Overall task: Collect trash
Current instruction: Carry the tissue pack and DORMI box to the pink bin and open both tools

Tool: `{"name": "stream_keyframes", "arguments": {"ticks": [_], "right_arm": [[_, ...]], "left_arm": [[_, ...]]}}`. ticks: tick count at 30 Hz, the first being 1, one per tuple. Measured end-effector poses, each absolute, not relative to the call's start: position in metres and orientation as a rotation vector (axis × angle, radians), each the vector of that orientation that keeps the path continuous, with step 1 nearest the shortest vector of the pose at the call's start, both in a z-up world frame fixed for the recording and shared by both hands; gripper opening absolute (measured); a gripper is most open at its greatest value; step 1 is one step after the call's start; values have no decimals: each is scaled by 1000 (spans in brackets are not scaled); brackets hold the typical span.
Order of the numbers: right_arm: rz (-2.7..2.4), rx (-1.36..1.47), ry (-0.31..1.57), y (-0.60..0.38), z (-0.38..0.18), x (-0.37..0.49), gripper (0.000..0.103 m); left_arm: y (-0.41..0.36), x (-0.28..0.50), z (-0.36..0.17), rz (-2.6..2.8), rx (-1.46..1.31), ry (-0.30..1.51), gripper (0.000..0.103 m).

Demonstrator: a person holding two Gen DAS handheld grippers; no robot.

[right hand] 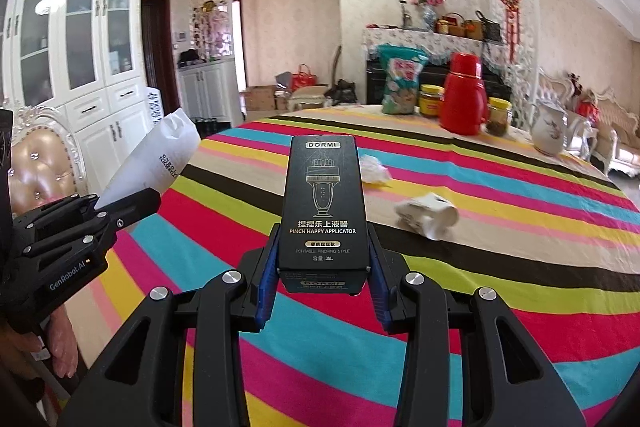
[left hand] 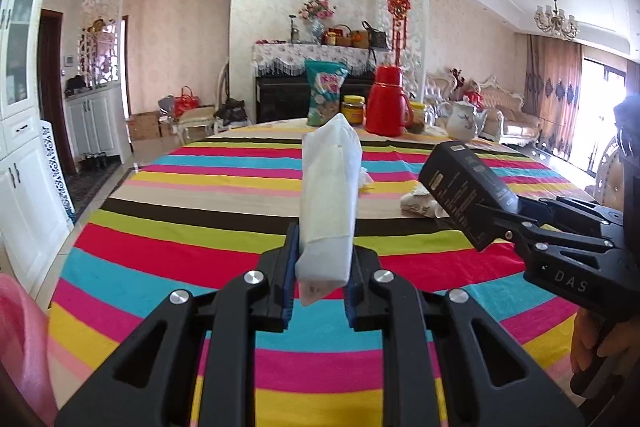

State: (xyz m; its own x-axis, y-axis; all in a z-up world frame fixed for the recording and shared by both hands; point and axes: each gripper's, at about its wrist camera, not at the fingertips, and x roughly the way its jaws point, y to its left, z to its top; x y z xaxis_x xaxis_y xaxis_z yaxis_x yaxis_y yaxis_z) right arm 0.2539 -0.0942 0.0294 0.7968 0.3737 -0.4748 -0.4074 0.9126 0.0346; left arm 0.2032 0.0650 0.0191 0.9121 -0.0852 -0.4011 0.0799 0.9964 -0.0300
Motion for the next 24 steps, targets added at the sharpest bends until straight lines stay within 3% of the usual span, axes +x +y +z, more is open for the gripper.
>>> {"name": "stream_keyframes", "arguments": {"ticks": [24], "right_arm": [[744,-150,459,74,39,213,38]], "left_arm": [[202,91,21,206,-55,378,19]]}}
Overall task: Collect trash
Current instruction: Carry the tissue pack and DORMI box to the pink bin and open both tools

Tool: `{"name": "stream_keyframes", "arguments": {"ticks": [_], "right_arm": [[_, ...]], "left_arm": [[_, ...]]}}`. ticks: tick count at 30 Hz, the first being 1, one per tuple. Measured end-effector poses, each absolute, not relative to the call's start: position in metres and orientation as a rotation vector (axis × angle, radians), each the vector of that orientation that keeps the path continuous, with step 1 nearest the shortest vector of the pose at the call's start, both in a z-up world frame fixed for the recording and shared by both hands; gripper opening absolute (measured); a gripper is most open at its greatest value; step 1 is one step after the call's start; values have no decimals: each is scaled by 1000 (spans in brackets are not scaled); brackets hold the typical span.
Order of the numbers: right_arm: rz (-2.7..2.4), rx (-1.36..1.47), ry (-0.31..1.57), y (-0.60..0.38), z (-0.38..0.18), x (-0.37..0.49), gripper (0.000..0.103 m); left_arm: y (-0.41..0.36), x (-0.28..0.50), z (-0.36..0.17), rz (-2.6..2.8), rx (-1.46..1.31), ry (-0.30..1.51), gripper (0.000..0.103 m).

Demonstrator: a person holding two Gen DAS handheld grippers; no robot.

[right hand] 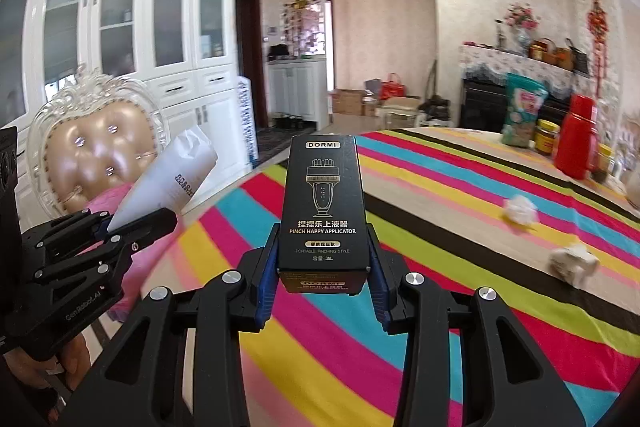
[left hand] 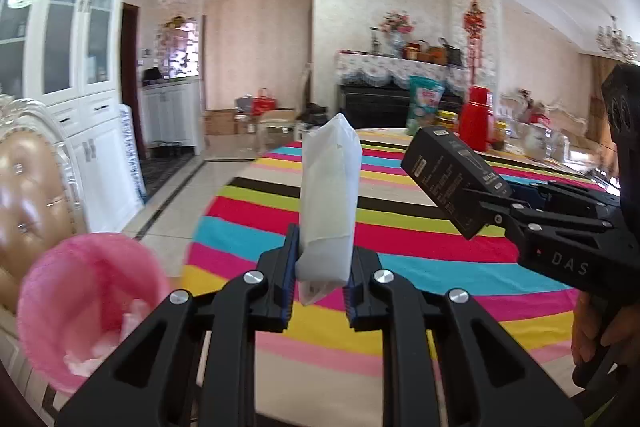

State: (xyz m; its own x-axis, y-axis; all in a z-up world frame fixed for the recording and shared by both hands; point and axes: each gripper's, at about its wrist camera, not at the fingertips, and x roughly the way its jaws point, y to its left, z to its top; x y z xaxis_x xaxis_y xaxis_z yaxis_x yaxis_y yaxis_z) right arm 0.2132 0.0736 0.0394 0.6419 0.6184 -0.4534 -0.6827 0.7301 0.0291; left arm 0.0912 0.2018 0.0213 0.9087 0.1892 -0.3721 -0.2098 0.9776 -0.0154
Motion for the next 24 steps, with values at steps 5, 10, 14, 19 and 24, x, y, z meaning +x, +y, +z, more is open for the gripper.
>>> {"name": "stream_keyframes", "arguments": {"ticks": [5,10,14,19,24], "right_arm": [[836,-181,455,121,39,198,38],[919,-209,458,166,37,184,39],[988,-236,468,204,33,172,39],[1074,-246,492,241,25,166,39],[1136,-294,512,285,14,162,39]], "left_arm": [[242,70,24,296,-70,385,19],[280,48,24,373,-93,389,19],[312,32,20,430,-120,399,19],[356,18,12,476,-166,428,20],[392,15,-7,524,-208,483,20]]}}
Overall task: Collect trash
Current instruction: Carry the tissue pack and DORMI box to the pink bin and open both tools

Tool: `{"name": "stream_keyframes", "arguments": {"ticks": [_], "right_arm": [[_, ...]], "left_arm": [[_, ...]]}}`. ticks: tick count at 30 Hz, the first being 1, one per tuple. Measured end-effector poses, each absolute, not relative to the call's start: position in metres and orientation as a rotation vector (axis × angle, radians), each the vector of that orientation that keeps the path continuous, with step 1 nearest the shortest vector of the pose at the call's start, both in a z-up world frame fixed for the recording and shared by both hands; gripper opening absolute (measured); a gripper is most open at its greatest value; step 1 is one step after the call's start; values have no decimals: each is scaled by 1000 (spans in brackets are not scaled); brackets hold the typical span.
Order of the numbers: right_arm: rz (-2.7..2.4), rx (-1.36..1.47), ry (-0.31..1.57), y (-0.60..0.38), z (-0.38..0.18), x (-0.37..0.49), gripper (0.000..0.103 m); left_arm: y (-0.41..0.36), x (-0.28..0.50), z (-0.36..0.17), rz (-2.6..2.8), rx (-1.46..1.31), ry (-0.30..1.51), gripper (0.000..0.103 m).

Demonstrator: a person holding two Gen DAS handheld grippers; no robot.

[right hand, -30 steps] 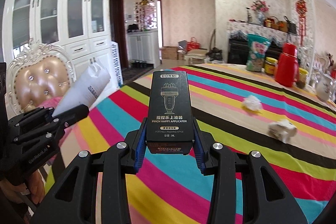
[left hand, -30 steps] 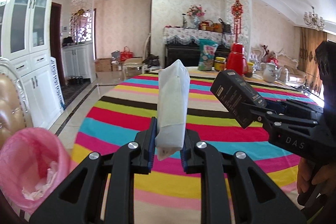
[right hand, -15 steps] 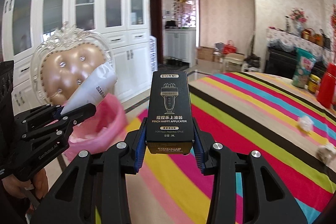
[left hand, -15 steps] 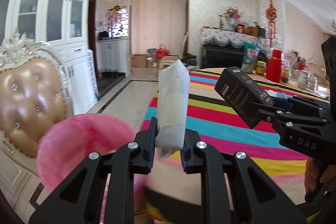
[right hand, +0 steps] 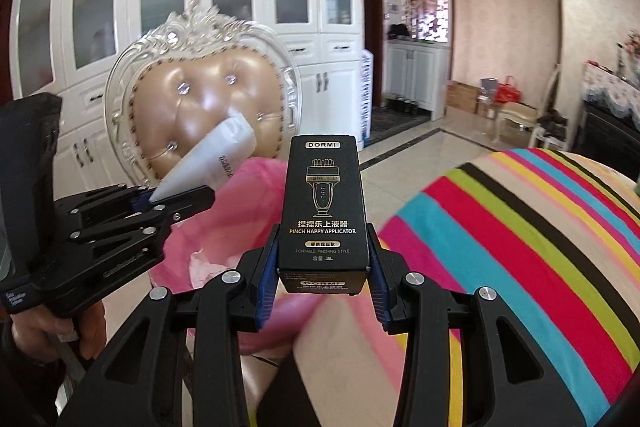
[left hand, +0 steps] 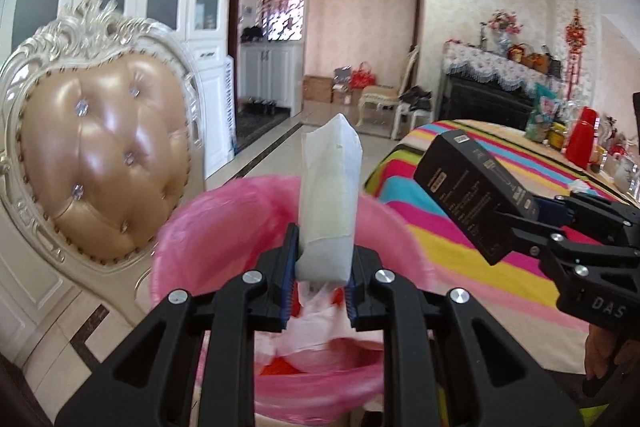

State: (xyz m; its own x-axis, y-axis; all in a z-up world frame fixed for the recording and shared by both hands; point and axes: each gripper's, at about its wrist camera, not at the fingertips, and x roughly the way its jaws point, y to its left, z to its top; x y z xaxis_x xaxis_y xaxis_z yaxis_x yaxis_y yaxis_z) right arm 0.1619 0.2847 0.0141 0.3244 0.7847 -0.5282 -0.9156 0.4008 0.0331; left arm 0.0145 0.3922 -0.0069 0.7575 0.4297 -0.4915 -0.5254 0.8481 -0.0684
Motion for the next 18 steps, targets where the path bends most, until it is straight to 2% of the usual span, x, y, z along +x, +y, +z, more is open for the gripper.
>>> {"name": "stream_keyframes", "arguments": {"ticks": [9,11,13,15,18], "right_arm": [[1214,-296,560,329,-2,174,40],[1237,-301,561,336,-5,174,40],[1233,-301,559,338,-6,176,49],[1235,-284,561,336,-7,177,58],[1222,-288,551,324,-6,178,58]], "left_arm": [[437,16,-30,564,-249,533,23],[443,17,-33,581,-252,544,33],[447,11,-31,600,-268,520,53],[446,4,-29,624,-263,502,64],[442,-2,-26,649,-240,490,69]]}}
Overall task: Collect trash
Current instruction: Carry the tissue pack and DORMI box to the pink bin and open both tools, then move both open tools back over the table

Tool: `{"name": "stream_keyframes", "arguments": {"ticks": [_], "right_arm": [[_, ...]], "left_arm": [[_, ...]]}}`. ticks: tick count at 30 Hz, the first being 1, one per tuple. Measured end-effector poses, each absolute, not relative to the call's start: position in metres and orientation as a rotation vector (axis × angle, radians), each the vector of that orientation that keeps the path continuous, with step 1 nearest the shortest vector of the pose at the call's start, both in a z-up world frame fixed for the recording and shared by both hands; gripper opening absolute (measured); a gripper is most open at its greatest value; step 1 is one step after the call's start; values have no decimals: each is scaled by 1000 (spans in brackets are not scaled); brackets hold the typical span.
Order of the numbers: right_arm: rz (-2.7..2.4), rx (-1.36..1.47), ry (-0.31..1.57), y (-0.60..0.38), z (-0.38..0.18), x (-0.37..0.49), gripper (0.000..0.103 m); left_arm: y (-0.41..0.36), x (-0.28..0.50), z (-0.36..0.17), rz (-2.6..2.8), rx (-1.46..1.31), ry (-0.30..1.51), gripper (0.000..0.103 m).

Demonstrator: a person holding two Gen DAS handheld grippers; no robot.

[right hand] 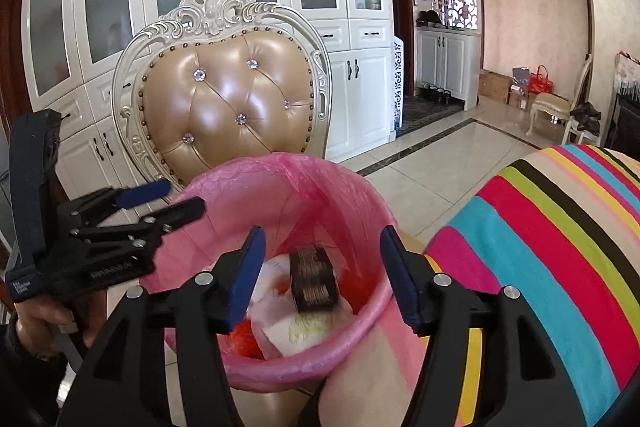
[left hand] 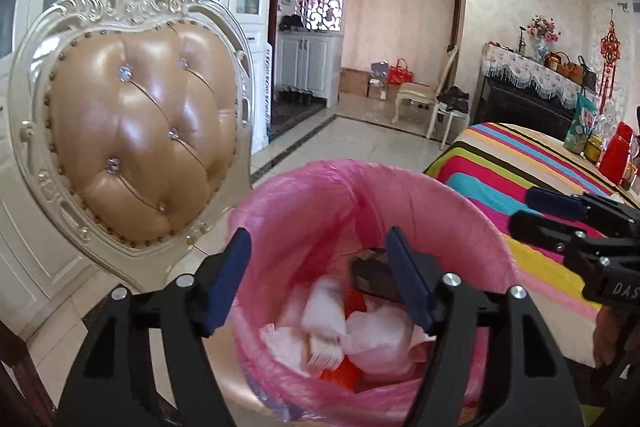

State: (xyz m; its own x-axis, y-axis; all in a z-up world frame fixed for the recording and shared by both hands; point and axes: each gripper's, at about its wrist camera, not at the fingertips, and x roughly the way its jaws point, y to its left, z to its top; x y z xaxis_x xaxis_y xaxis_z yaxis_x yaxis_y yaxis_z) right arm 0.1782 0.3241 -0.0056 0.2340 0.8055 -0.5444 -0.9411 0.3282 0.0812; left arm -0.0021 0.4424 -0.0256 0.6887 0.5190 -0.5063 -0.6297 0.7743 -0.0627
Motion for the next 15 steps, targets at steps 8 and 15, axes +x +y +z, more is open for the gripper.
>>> {"name": "stream_keyframes", "arguments": {"ticks": [8,15], "right_arm": [[1153,-300,513,277,5,181,58],[1053,-278,481,216,15,188,63]], "left_arm": [[406,-4,-11,717,-128,429,98],[371,13,-1,649,-72,426,98]]}}
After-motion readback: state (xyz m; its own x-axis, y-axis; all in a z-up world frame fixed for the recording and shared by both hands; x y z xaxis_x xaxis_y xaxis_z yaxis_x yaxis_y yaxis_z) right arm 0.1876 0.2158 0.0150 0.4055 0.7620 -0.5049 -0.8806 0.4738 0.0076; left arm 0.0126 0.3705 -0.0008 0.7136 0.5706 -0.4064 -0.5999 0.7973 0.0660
